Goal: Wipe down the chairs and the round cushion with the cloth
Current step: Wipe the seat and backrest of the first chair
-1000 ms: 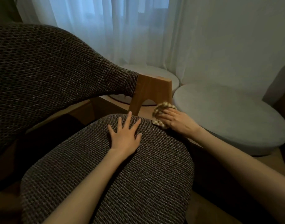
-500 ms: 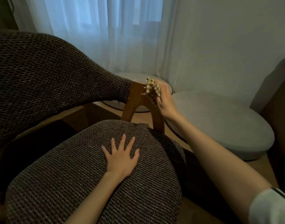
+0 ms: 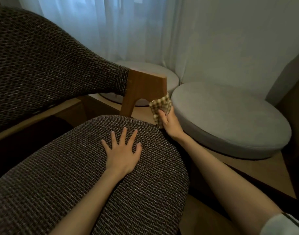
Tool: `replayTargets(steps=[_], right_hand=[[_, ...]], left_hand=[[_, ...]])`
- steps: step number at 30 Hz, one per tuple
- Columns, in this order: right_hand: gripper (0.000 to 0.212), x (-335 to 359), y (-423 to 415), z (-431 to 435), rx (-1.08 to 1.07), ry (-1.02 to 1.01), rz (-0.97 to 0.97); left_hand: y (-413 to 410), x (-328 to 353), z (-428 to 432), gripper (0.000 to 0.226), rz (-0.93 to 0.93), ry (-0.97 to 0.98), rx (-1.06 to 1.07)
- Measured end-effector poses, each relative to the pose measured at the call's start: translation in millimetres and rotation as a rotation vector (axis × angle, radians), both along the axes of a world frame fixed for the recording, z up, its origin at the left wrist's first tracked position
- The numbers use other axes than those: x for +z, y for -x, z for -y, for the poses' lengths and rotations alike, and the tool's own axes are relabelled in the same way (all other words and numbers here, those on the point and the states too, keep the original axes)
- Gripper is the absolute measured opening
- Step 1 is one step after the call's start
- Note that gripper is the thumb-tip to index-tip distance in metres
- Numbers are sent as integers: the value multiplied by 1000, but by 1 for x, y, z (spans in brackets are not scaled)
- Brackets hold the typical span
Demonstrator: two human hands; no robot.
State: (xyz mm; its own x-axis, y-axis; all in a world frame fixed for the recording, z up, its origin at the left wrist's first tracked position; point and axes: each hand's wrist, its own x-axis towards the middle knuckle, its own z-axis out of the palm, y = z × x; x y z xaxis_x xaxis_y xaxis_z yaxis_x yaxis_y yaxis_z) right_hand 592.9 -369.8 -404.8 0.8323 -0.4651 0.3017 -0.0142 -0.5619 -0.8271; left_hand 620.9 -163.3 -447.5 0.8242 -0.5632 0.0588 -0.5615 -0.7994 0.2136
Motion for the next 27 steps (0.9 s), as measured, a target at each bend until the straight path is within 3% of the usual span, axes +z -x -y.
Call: replayTargets(steps=[7, 10, 12, 14, 17, 25, 27], right_hand=[[29, 72, -27, -6, -66, 111, 97], [35, 106, -37, -8, -111, 419, 122], [32, 128, -46, -7, -93, 765, 3], [28, 151, -62, -15, -37, 987, -180], [31, 160, -87, -39, 4, 1172, -304], [56, 133, -73, -41, -128, 1371, -116], [61, 121, -64, -36, -154, 1529, -122]], left_hand=[[1, -2, 0, 64, 1, 28, 8], [2, 0, -1, 62, 3, 38, 8], [4, 1, -2, 60, 1, 39, 8], [5, 2, -3, 59, 0, 43, 2], [6, 3, -5, 57, -4, 52, -10], [7, 7, -10, 54, -18, 49, -41], [7, 7, -10, 54, -22, 57, -48]])
